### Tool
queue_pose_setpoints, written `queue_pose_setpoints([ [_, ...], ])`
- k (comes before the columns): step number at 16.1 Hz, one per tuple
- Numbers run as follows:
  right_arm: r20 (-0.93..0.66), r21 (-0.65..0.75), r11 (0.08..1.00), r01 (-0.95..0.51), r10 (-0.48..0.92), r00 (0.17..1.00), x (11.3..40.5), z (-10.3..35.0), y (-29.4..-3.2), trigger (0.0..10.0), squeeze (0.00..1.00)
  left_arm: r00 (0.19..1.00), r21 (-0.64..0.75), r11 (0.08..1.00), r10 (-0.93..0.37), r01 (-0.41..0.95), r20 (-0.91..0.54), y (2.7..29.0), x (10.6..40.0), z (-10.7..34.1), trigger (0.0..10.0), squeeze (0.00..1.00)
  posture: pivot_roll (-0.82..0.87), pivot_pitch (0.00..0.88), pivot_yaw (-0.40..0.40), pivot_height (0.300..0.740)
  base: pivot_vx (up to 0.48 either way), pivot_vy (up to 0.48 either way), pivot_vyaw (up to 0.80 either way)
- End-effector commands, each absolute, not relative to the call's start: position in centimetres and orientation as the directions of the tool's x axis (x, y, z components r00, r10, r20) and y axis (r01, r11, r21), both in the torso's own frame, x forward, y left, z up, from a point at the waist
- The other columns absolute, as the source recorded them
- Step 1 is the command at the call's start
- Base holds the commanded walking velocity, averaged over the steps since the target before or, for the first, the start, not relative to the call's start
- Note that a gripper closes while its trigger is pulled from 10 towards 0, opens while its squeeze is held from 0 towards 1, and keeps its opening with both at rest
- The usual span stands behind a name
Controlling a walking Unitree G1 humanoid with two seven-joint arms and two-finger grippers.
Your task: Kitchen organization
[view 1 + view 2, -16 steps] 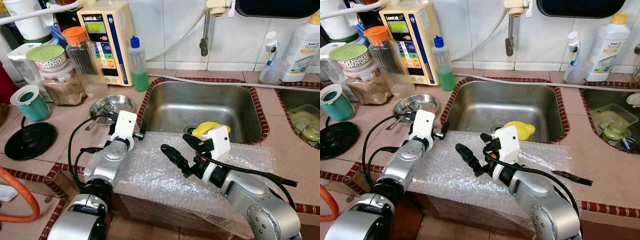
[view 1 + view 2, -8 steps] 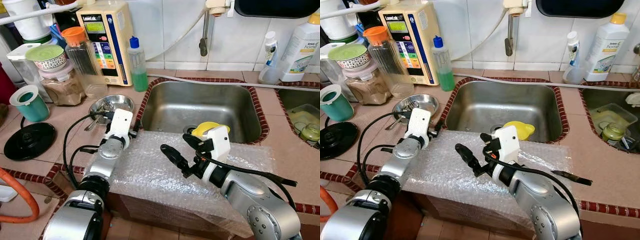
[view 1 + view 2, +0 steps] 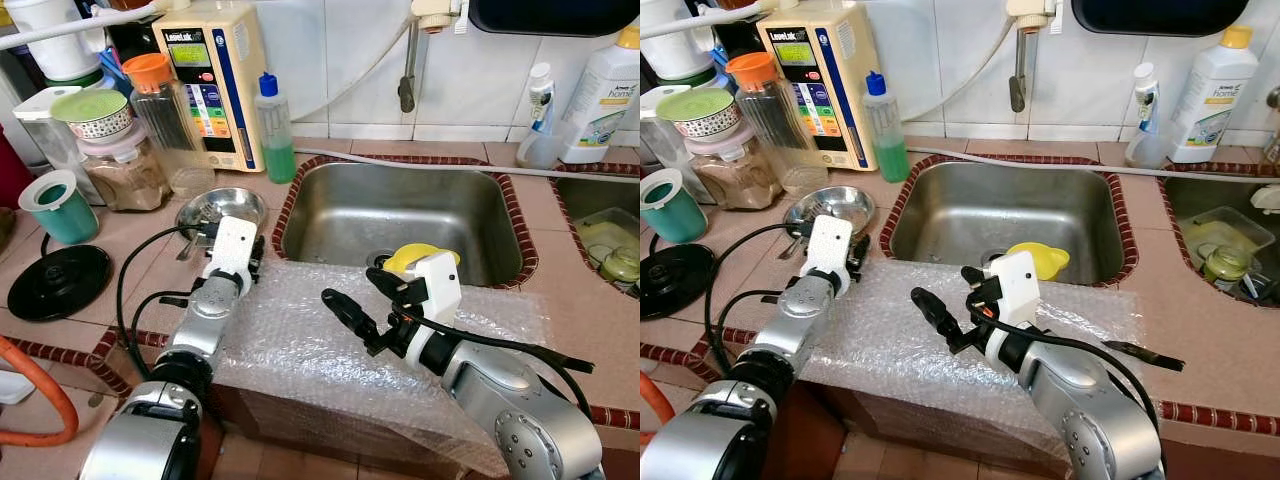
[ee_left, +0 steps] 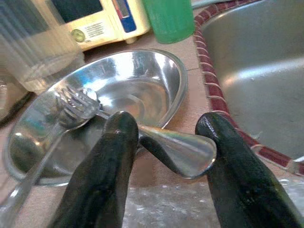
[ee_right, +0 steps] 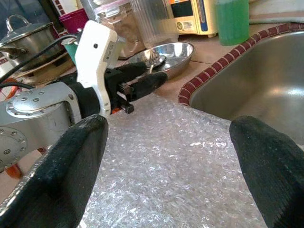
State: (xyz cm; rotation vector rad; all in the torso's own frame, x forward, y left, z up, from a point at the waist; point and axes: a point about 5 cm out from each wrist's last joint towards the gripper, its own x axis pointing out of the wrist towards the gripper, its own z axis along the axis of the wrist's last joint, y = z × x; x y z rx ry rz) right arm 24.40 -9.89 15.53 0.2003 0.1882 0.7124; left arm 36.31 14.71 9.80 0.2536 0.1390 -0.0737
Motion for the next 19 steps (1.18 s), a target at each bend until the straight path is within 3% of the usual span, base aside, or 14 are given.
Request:
queue_pose_setpoints([
  [1, -0.091, 0.232, 0.725, -0.649, 0.680, 0.727, 24.3, 15.9, -9.4, 10.0, 0.00, 0.995, 0.263, 0.964, -0.013, 0.039, -0.102, 16.0, 36.3, 10.5, 0.0, 0.00, -0.12, 0.000, 0.120, 0.740, 0.000, 0.000, 0.00],
  [7, -0.094, 0.230, 0.721, -0.654, 0.685, 0.722, 24.4, 15.8, -9.4, 10.0, 0.00, 1.000, 0.272, 0.962, 0.031, -0.030, -0.001, 17.0, 35.4, 11.5, 0.0, 0.00, -0.10, 0.000, 0.110, 0.740, 0.000, 0.000, 0.00],
  [12, -0.097, 0.230, 0.729, -0.645, 0.677, 0.730, 24.9, 15.7, -9.6, 10.0, 0.00, 0.986, 0.269, 0.963, -0.072, 0.029, 0.150, 14.5, 34.0, 14.6, 0.0, 0.00, -0.08, 0.000, 0.091, 0.740, 0.000, 0.000, 0.00],
  [14, -0.094, 0.229, 0.735, -0.639, 0.670, 0.737, 25.4, 15.8, -9.7, 10.0, 0.00, 0.986, 0.219, 0.976, -0.043, 0.007, 0.159, 14.8, 33.7, 14.8, 0.0, 0.00, -0.07, 0.000, 0.089, 0.740, 0.000, 0.000, 0.00],
  [15, -0.097, 0.228, 0.737, -0.637, 0.668, 0.738, 25.4, 15.7, -9.8, 10.0, 0.00, 0.988, 0.193, 0.981, -0.014, -0.017, 0.156, 15.3, 33.8, 14.9, 10.0, 1.00, -0.07, 0.000, 0.089, 0.740, 0.000, 0.000, 0.00],
  [19, -0.097, 0.234, 0.739, -0.632, 0.665, 0.741, 25.5, 15.5, -9.4, 10.0, 0.00, 0.970, 0.077, 0.968, 0.234, -0.238, 0.060, 20.3, 35.4, 15.6, 10.0, 1.00, -0.07, 0.000, 0.099, 0.740, 0.000, 0.000, 0.00],
])
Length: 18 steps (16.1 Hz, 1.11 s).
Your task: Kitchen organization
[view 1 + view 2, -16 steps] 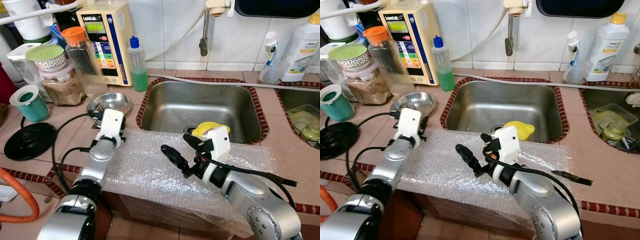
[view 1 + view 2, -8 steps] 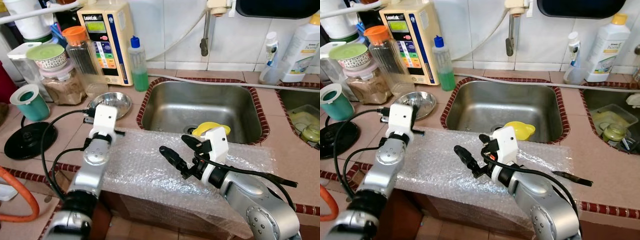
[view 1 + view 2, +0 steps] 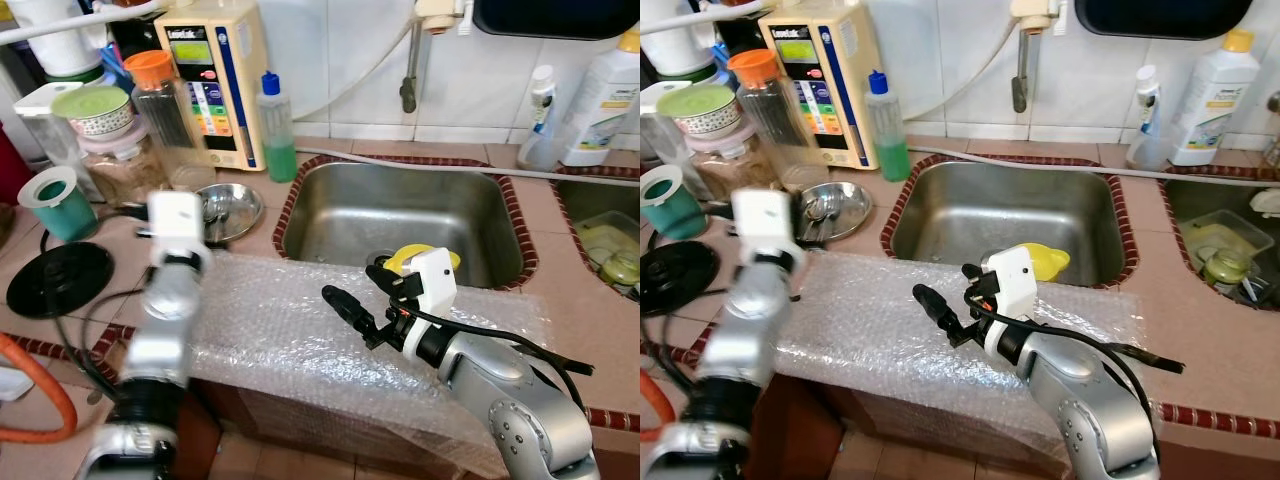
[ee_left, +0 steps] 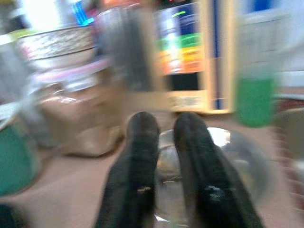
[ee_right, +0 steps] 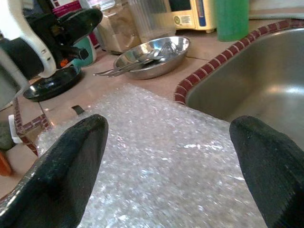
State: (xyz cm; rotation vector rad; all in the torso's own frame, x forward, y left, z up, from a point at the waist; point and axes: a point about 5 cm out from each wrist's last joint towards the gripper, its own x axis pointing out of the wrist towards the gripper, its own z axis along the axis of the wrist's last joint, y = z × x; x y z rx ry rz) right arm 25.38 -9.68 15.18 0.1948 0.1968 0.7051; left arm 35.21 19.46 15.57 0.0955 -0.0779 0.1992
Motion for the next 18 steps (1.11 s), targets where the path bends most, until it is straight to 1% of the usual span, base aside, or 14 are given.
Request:
queue_pose_setpoints([
  [1, -0.101, 0.233, 0.738, -0.634, 0.666, 0.739, 25.4, 15.4, -9.3, 10.0, 0.00, 0.967, 0.048, 0.966, 0.255, -0.256, 0.016, 20.9, 35.8, 15.4, 10.0, 1.00, -0.07, 0.000, 0.100, 0.740, 0.000, 0.000, 0.00],
  [2, -0.103, 0.230, 0.738, -0.634, 0.667, 0.738, 25.3, 15.3, -9.3, 10.0, 0.00, 0.965, 0.010, 0.965, 0.262, -0.262, -0.017, 21.1, 36.0, 15.2, 10.0, 1.00, -0.07, 0.000, 0.103, 0.740, 0.000, 0.000, 0.00],
  [3, -0.102, 0.230, 0.739, -0.633, 0.665, 0.740, 25.3, 15.3, -9.3, 10.0, 0.00, 0.970, -0.050, 0.969, 0.238, -0.240, -0.044, 21.0, 36.1, 14.9, 10.0, 1.00, -0.07, 0.000, 0.103, 0.740, 0.000, 0.000, 0.00],
  [4, -0.102, 0.230, 0.741, -0.631, 0.663, 0.742, 25.3, 15.3, -9.3, 10.0, 0.00, 0.970, -0.071, 0.967, 0.240, -0.243, -0.047, 20.9, 36.0, 14.8, 10.0, 1.00, -0.07, 0.000, 0.103, 0.740, 0.000, 0.000, 0.00],
  [6, -0.103, 0.230, 0.746, -0.625, 0.657, 0.747, 25.3, 15.2, -9.4, 10.0, 0.00, 0.950, -0.175, 0.935, 0.291, -0.307, -0.115, 20.8, 34.9, 13.4, 10.0, 1.00, -0.08, 0.000, 0.108, 0.740, 0.000, 0.000, 0.00],
  [7, -0.103, 0.228, 0.746, -0.625, 0.657, 0.747, 25.3, 15.2, -9.5, 10.0, 0.00, 0.946, -0.200, 0.926, 0.297, -0.319, -0.133, 20.7, 34.8, 13.1, 10.0, 1.00, -0.07, 0.000, 0.107, 0.740, 0.000, 0.000, 0.00],
  [9, -0.102, 0.227, 0.745, -0.627, 0.658, 0.746, 25.3, 15.2, -9.5, 10.0, 0.00, 0.933, -0.224, 0.911, 0.313, -0.347, -0.176, 20.8, 34.4, 12.1, 10.0, 1.00, -0.07, 0.000, 0.100, 0.740, 0.000, 0.000, 0.00],
  [10, -0.102, 0.224, 0.744, -0.630, 0.661, 0.744, 25.3, 15.3, -9.6, 10.0, 0.00, 0.931, -0.226, 0.905, 0.330, -0.360, -0.157, 20.9, 34.0, 12.2, 10.0, 1.00, -0.06, 0.000, 0.093, 0.740, 0.000, 0.000, 0.00],
  [13, -0.102, 0.221, 0.740, -0.635, 0.665, 0.740, 25.4, 15.3, -9.6, 10.0, 0.00, 0.931, -0.242, 0.902, 0.324, -0.357, -0.167, 20.7, 33.7, 12.2, 10.0, 1.00, -0.06, 0.000, 0.088, 0.740, 0.000, 0.000, 0.00],
  [17, -0.096, 0.227, 0.740, -0.633, 0.664, 0.742, 25.3, 15.4, -9.3, 10.0, 0.00, 0.942, -0.311, 0.895, 0.265, -0.320, -0.206, 19.8, 33.7, 11.9, 10.0, 1.00, -0.06, 0.000, 0.097, 0.740, 0.000, 0.000, 0.00],
  [18, -0.093, 0.229, 0.741, -0.632, 0.663, 0.743, 25.3, 15.4, -9.3, 10.0, 0.00, 0.943, -0.348, 0.886, 0.233, -0.307, -0.238, 19.3, 34.0, 11.6, 10.0, 1.00, -0.06, 0.000, 0.099, 0.740, 0.000, 0.000, 0.00],
])
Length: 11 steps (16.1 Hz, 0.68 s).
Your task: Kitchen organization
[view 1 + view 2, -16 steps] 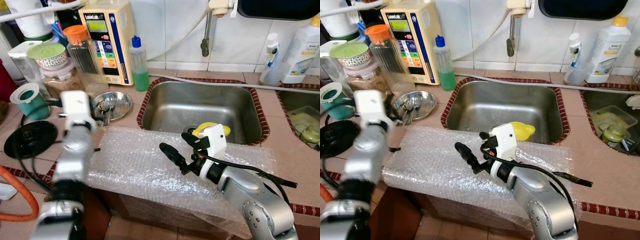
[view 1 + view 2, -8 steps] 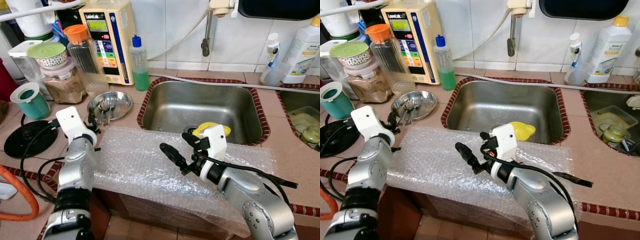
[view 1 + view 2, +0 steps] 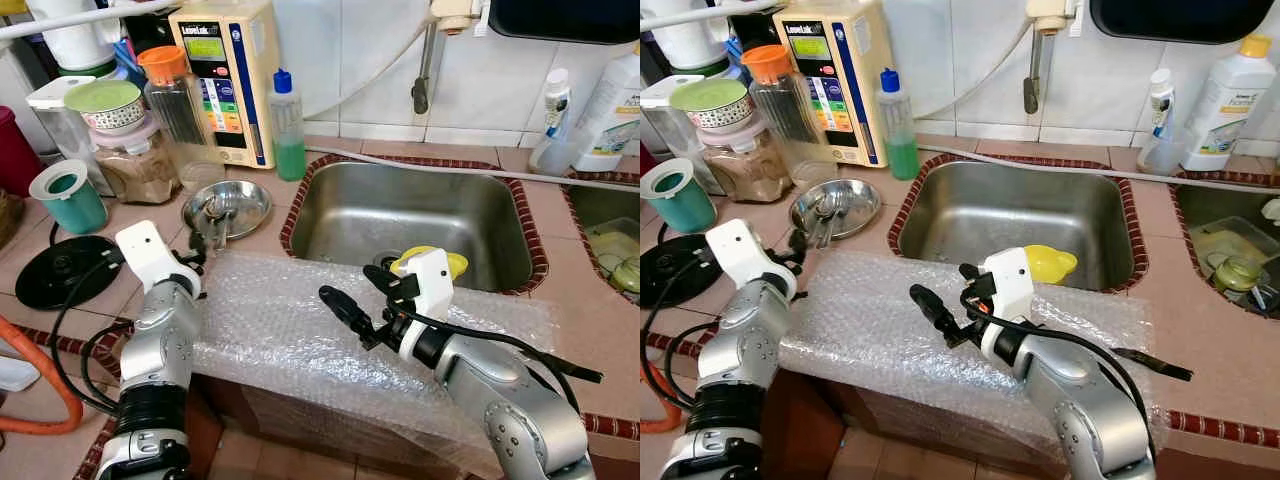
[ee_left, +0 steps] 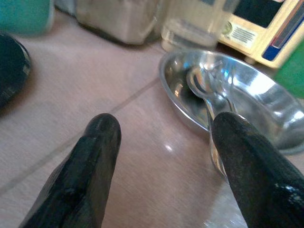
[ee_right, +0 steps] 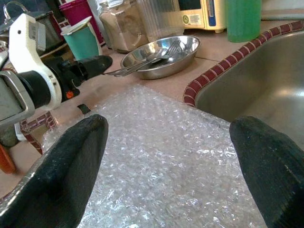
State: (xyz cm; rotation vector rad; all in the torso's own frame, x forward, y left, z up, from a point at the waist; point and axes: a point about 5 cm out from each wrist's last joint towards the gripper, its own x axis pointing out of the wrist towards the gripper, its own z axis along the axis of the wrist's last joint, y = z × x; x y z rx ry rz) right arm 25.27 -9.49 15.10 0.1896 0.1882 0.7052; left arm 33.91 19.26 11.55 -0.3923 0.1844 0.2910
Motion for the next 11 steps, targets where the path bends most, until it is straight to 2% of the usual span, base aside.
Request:
queue_pose_setpoints([
  [1, -0.091, 0.231, 0.742, -0.630, 0.661, 0.745, 25.3, 15.4, -9.3, 10.0, 0.00, 0.939, -0.396, 0.863, 0.219, -0.313, -0.266, 19.1, 34.2, 11.4, 10.0, 1.00, -0.06, 0.000, 0.100, 0.740, 0.000, 0.000, 0.00],
  [2, -0.092, 0.229, 0.742, -0.629, 0.660, 0.745, 25.3, 15.4, -9.3, 10.0, 0.00, 0.947, -0.421, 0.861, 0.184, -0.284, -0.263, 18.7, 34.5, 11.5, 10.0, 0.46, -0.06, 0.000, 0.101, 0.740, 0.000, 0.000, 0.00],
  [3, -0.093, 0.230, 0.743, -0.628, 0.659, 0.746, 25.2, 15.4, -9.3, 10.0, 0.00, 0.950, -0.444, 0.851, 0.175, -0.279, -0.260, 18.5, 34.7, 11.6, 10.0, 0.00, -0.07, 0.000, 0.104, 0.740, 0.000, 0.000, 0.00],
  [11, -0.097, 0.225, 0.758, -0.612, 0.642, 0.760, 25.1, 15.3, -9.7, 10.0, 0.00, 0.957, -0.494, 0.836, 0.117, -0.240, -0.266, 17.4, 35.4, 12.1, 10.0, 0.00, -0.09, 0.000, 0.115, 0.740, 0.000, 0.000, 0.00],
])
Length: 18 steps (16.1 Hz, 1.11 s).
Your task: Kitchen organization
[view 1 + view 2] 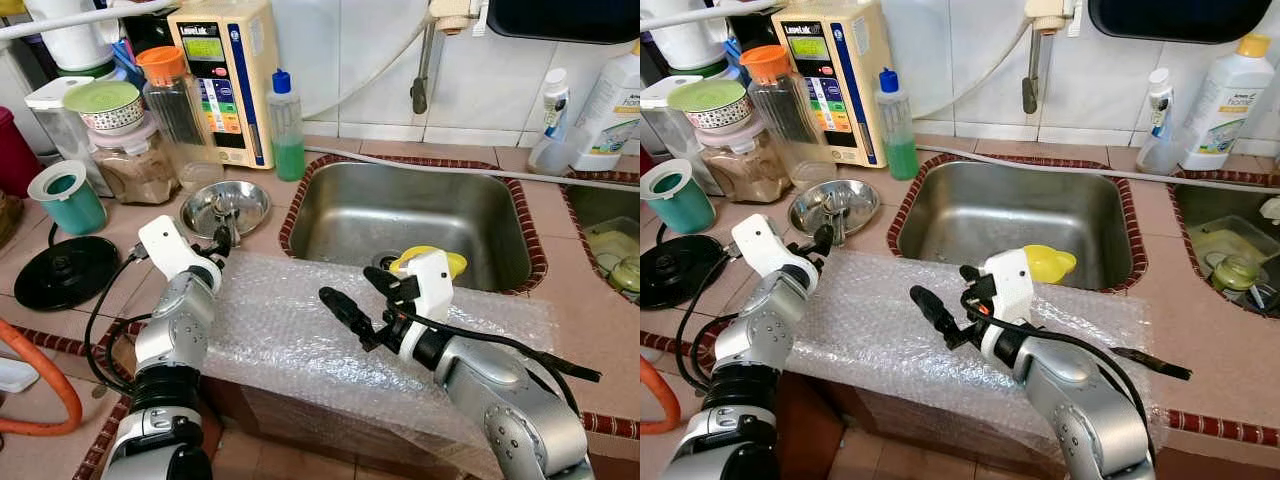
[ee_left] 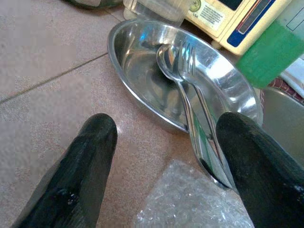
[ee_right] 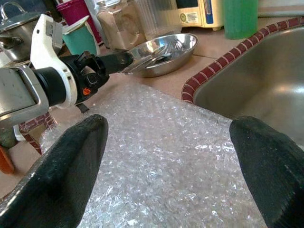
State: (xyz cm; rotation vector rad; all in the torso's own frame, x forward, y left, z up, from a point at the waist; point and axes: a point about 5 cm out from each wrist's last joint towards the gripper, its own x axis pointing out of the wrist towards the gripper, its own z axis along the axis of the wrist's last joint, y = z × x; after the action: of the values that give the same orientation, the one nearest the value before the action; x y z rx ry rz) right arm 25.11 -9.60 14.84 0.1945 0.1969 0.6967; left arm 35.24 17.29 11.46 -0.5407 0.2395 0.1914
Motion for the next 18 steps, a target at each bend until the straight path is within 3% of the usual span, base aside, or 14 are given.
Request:
queue_pose_setpoints([
  [1, -0.097, 0.225, 0.758, -0.612, 0.643, 0.760, 25.0, 15.3, -9.7, 10.0, 0.00, 0.955, -0.501, 0.830, 0.113, -0.243, -0.275, 17.3, 35.4, 12.0, 10.0, 0.00, -0.09, 0.000, 0.115, 0.740, 0.000, 0.000, 0.00],
  [2, -0.100, 0.223, 0.758, -0.613, 0.643, 0.759, 25.0, 15.3, -9.7, 10.0, 0.00, 0.949, -0.517, 0.818, 0.104, -0.251, -0.296, 17.3, 35.5, 11.8, 8.5, 0.00, -0.09, 0.000, 0.117, 0.740, 0.000, 0.000, 0.00],
  [4, -0.098, 0.220, 0.761, -0.610, 0.640, 0.762, 25.1, 15.3, -9.8, 10.0, 0.00, 0.954, -0.544, 0.806, 0.079, -0.231, -0.288, 17.0, 35.8, 12.0, 0.0, 0.00, -0.09, 0.000, 0.118, 0.740, 0.000, 0.000, 0.00],
  [13, -0.090, 0.216, 0.771, -0.600, 0.627, 0.774, 25.4, 15.5, -10.1, 10.0, 0.00, 0.947, -0.648, 0.710, 0.084, -0.275, -0.309, 17.6, 35.9, 13.0, 0.0, 0.00, -0.09, 0.000, 0.118, 0.740, 0.000, 0.000, 0.00],
  [18, -0.089, 0.217, 0.773, -0.596, 0.623, 0.777, 25.5, 15.5, -10.1, 10.0, 0.00, 0.951, -0.647, 0.710, 0.108, -0.278, -0.290, 18.2, 35.7, 14.0, 0.0, 0.00, -0.08, 0.000, 0.117, 0.740, 0.000, 0.000, 0.00],
])
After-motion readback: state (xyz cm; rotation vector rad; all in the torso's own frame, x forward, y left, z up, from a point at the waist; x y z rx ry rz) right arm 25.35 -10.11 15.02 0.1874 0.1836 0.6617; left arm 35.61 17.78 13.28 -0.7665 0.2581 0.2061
